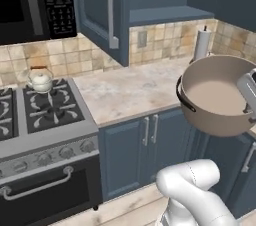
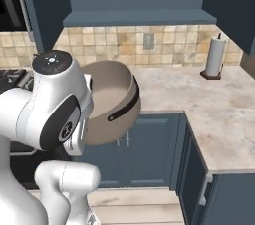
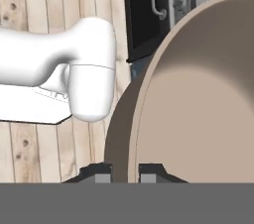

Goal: Pick the kettle from the cabinet and place it on a stove burner. Then pick the pot from the counter and place it on another stove burner. Finally, turn both burners on.

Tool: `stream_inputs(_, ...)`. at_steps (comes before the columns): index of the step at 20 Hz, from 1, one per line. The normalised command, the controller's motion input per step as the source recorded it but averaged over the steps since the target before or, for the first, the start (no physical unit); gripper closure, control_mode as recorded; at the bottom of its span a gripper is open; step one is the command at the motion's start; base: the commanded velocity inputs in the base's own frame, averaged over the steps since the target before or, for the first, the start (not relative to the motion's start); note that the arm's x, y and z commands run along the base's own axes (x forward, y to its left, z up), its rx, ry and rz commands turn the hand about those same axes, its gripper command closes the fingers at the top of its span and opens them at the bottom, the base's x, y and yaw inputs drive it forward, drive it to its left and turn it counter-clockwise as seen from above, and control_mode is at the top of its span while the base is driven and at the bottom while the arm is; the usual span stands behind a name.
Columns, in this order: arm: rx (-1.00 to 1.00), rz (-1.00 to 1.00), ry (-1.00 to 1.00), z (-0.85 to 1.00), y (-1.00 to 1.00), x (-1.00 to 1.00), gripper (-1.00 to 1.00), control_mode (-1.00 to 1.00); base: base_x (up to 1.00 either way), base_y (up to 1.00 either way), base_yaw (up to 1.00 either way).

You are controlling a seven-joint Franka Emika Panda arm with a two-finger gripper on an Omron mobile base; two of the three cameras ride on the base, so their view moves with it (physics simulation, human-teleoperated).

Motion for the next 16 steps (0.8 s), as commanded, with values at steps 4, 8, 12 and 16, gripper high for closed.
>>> stream_inputs(4,0.00,0.00,0.00,0.00,0.00,0.00,1.00,1.00,-0.64,0.44,0.00)
stream_inputs(8,0.00,0.00,0.00,0.00,0.00,0.00,1.00,1.00,-0.52,0.52,0.00)
stream_inputs(12,0.00,0.00,0.00,0.00,0.00,0.00,1.00,1.00,-0.43,0.54,0.00)
stream_inputs(16,0.00,0.00,0.00,0.00,0.00,0.00,1.00,1.00,-0.38,0.54,0.00)
